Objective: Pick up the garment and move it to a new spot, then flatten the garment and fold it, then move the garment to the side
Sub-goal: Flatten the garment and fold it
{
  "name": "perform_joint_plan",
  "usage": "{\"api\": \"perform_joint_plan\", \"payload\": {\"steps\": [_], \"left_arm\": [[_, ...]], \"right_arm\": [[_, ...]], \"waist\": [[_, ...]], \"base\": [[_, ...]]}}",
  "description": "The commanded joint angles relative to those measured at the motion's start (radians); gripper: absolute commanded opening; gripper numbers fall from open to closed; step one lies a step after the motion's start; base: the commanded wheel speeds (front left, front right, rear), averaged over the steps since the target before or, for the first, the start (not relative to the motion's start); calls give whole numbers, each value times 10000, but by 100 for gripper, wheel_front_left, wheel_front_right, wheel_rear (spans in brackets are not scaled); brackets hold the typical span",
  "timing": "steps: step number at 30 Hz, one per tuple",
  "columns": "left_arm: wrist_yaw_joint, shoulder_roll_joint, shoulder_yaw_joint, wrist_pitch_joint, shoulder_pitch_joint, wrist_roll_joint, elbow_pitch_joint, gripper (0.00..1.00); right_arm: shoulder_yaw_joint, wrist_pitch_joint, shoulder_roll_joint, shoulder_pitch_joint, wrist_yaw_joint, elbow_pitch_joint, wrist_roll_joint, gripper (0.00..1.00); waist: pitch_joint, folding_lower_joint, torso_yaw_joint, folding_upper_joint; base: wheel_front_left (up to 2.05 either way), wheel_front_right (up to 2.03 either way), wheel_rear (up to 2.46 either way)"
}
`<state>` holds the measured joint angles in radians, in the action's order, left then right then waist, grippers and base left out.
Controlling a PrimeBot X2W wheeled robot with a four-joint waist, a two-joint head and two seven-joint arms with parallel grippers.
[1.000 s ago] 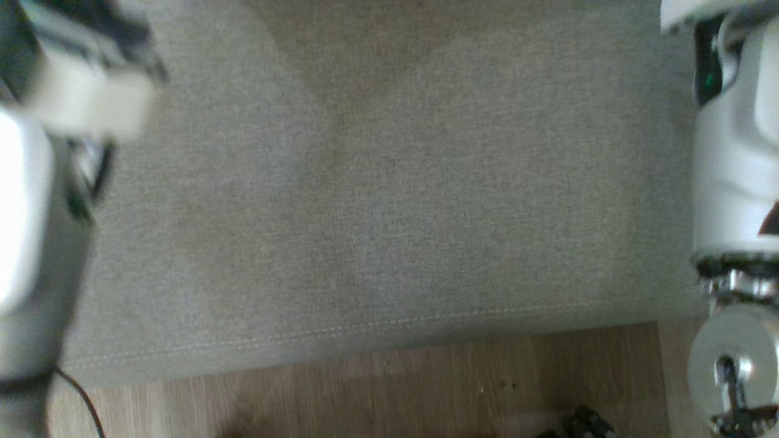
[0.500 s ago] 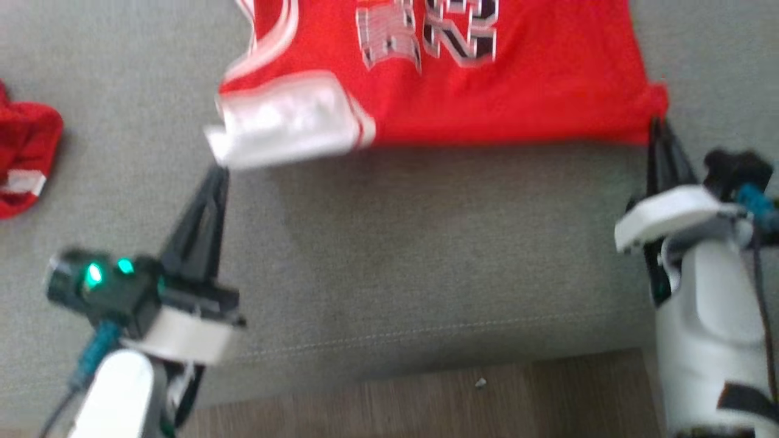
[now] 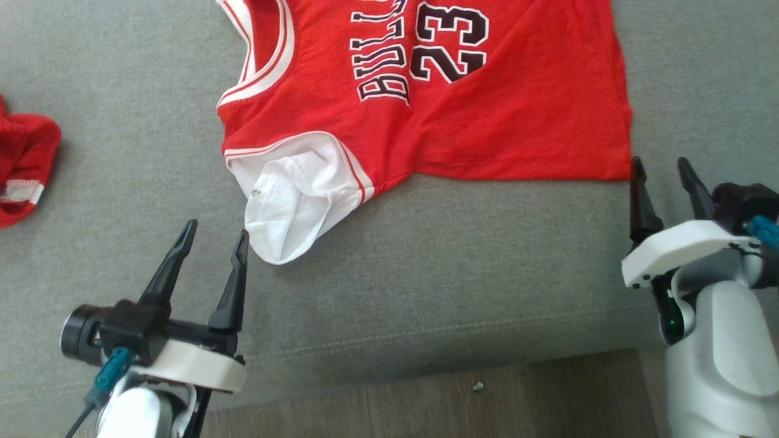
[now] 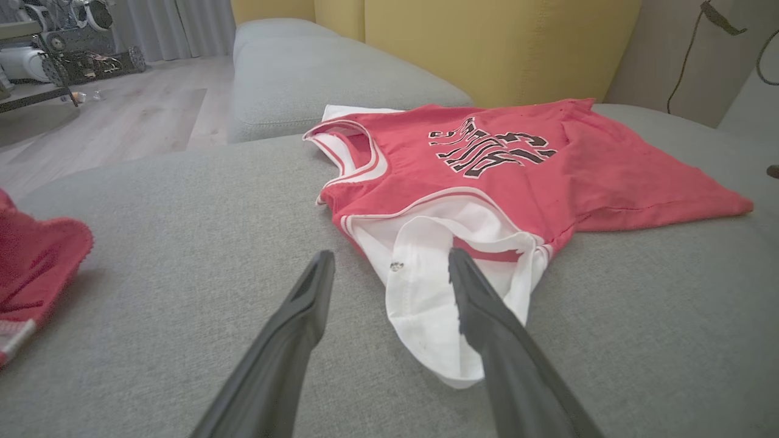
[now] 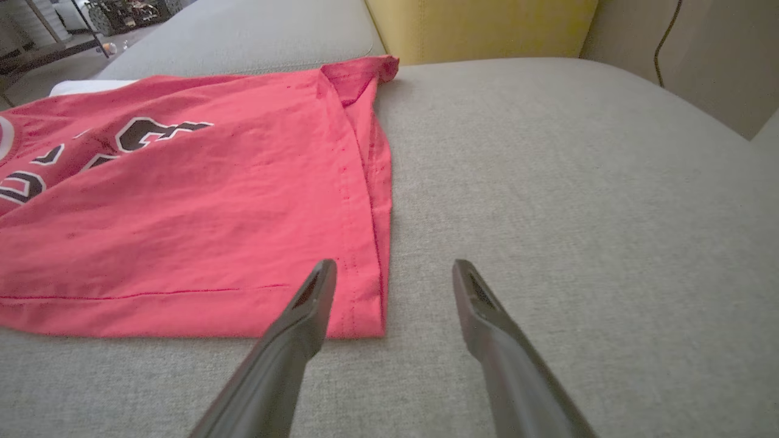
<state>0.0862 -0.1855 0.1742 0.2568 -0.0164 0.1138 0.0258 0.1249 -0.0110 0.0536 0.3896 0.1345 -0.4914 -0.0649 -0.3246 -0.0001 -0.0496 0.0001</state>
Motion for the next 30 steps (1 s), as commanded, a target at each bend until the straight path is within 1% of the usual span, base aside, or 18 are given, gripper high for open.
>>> {"api": "perform_joint_plan", "payload": {"steps": [1, 2, 3, 4, 5, 8, 10, 12, 17, 22, 25, 29, 30], "left_arm": [[-77, 5, -464, 49, -319, -89, -218, 100], [-92, 70, -519, 49, -378, -110, -133, 100], [-96, 210, -572, 49, -530, -133, 237, 100], [-96, 210, -572, 49, -530, -133, 237, 100], [-79, 287, -569, 49, -623, -118, 514, 100], [83, 411, -334, 49, -968, -96, 1432, 100], [158, 357, -148, 49, -1250, -226, 1953, 100], [144, 335, -94, 49, -1544, -364, 2435, 100], [96, 336, -78, 49, -2215, -548, 3024, 100], [216, 110, 270, 49, -2741, -791, 3537, 100], [271, -54, 495, 35, -3030, -899, 4206, 100], [288, -121, 519, -207, -3507, -838, 4987, 100], [291, -130, 520, -223, -3598, -817, 5108, 81]], "right_arm": [[-302, 75, -33, 201, -38, 251, 19, 100], [-287, 141, -33, 299, -38, 161, 44, 100], [-218, 243, -33, 498, -38, -67, -139, 100], [-218, 243, -33, 498, -38, -67, -139, 100], [-171, 234, -33, 598, -38, -180, -165, 100], [-144, 145, -33, 871, -38, -454, -266, 100], [-214, 67, -34, 1003, -38, -604, -228, 100], [-276, -34, -34, 1075, -38, -741, -193, 100], [-325, -298, -34, 1093, -38, -1130, -64, 100], [-356, -442, -34, 1163, -38, -1389, -33, 100], [-385, -510, -34, 1226, -38, -1513, -25, 100], [-375, -613, -34, 1300, -38, -1650, -8, 100], [-377, -637, -34, 1312, -38, -1687, 18, 100]], "waist": [[-49, 1, 44, -1], [-78, 1, 76, -1], [-131, 1, 185, -1], [-131, 1, 185, -1], [-150, 1, 234, -1], [-217, 1, 312, -1], [-286, 1, 311, -1], [-315, 1, 306, -1], [-246, 1, 234, -1], [-202, 1, 99, -1], [-200, 1, 14, -1], [-213, 1, -42, -1], [-212, 1, -51, -1]], "base": [[0, 0, 0], [0, 0, 0], [0, 0, 0], [0, 0, 0], [0, 0, 0], [0, 0, 0], [0, 0, 0], [0, 0, 0], [0, 0, 0], [0, 0, 0], [0, 0, 0], [0, 0, 0], [0, 0, 0]]}}
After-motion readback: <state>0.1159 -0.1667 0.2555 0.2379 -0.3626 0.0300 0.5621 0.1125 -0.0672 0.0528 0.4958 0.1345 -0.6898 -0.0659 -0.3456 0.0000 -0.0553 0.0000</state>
